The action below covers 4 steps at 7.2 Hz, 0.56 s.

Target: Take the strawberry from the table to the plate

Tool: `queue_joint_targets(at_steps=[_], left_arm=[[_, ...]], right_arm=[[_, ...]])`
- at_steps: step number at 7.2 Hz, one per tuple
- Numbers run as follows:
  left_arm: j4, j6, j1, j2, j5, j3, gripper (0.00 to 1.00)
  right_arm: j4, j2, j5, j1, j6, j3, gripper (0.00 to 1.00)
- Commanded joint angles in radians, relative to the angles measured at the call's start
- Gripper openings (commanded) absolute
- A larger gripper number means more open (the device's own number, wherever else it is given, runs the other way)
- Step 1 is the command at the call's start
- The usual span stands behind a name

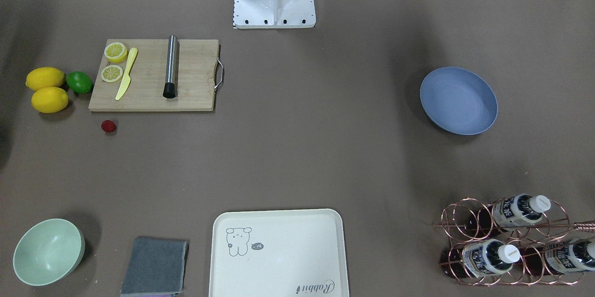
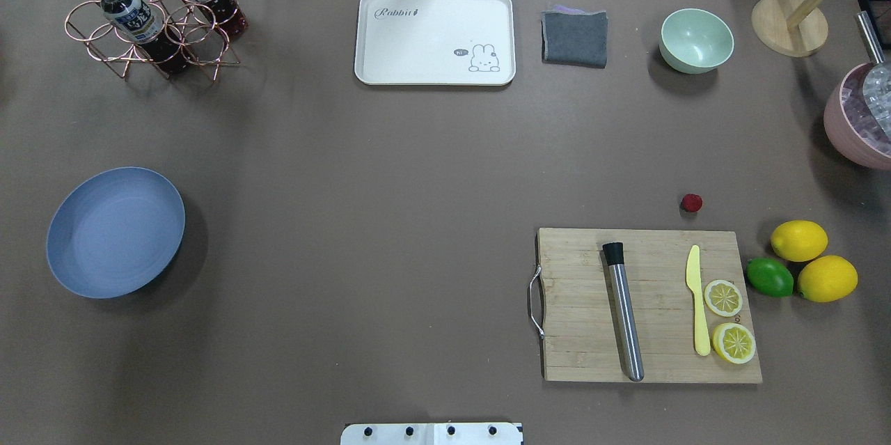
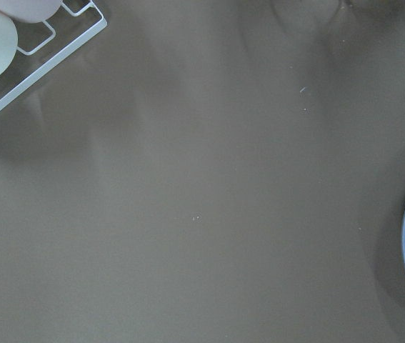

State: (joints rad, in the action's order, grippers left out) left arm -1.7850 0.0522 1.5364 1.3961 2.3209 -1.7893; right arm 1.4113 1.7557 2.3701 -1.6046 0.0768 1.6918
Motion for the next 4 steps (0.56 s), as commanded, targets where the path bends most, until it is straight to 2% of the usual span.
queue_joint_targets(at_steps=[1,4], left_arm=[[-0.005,-0.003,0.001,0.000,-0.002,-0.004,0.98],[-0.010,-0.003,-0.004,-0.031,0.006,-0.006,0.98]], right_arm=[[0.000,-0.001,0.003,0.000,0.000,0.005,1.00],[-0.014,0.011,0.003,0.000,0.006,0.005,1.00]])
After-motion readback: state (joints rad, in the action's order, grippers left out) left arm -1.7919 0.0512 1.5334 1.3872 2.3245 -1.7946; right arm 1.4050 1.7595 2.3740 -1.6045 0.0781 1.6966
